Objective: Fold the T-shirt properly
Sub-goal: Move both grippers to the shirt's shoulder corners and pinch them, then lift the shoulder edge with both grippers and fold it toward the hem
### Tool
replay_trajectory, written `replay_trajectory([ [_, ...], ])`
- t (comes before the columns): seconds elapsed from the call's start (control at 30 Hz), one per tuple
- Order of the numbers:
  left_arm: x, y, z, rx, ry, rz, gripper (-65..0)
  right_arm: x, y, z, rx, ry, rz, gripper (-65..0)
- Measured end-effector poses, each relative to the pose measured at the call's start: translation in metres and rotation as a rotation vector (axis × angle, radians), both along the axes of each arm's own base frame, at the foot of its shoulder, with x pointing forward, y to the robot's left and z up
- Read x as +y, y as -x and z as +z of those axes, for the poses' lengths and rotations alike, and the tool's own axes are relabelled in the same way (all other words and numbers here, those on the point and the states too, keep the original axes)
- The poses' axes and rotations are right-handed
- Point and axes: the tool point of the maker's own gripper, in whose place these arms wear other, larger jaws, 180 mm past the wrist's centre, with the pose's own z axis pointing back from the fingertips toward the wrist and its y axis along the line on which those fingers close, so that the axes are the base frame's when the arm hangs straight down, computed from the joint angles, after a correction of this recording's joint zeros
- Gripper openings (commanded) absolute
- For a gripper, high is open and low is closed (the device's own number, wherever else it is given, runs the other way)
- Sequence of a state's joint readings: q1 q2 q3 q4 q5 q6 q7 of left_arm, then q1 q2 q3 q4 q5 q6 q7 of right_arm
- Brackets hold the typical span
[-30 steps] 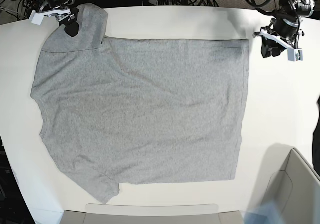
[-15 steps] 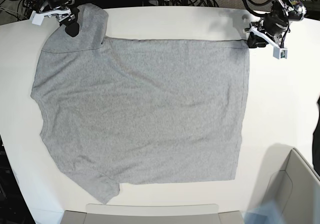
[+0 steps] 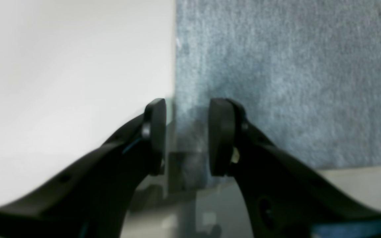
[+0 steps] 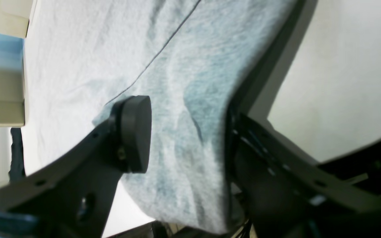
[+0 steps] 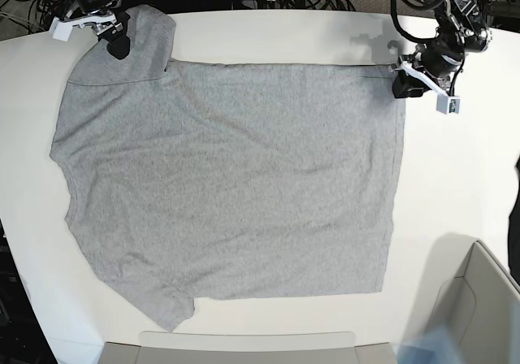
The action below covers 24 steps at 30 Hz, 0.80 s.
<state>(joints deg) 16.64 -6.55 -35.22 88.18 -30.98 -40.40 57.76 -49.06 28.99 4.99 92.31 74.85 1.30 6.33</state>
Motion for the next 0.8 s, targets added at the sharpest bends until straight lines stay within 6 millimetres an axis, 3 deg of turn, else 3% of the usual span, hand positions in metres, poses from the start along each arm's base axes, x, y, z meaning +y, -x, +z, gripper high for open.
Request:
replay_trajectory([
  [0.3,-0.004,0.01,-0.001,-0.004,0.024,-0.005,-42.4,0.004,-0.001,-0.001,0.008,-0.007,0.024,-35.2],
  [0.43,-0.029,0.006,-0.006,0.013,0.039,-0.088,-42.4,0.012,-0.006,0.002,-0.01,0.052,0.105,-35.3],
  [0.57,-0.039,0.006,-0.007,-0.003,0.058,-0.098,-45.4,0.025,-0.009,0.004,-0.023,0.046,0.117,-35.6],
  [0.63,-0.039,0.006,-0.007,-0.001,0.058,-0.097,-51.1,0.028,-0.008,0.004,-0.018,0.049,0.131,-40.3],
  [0.73,-0.038,0.008,-0.008,0.008,0.054,-0.1,-63.6,0.026,-0.006,0.0,0.005,0.057,0.132,-54.8],
  [0.8,-0.038,0.009,-0.009,0.01,0.056,-0.099,-65.0,0.024,-0.003,-0.003,0.023,0.065,0.131,-64.2],
])
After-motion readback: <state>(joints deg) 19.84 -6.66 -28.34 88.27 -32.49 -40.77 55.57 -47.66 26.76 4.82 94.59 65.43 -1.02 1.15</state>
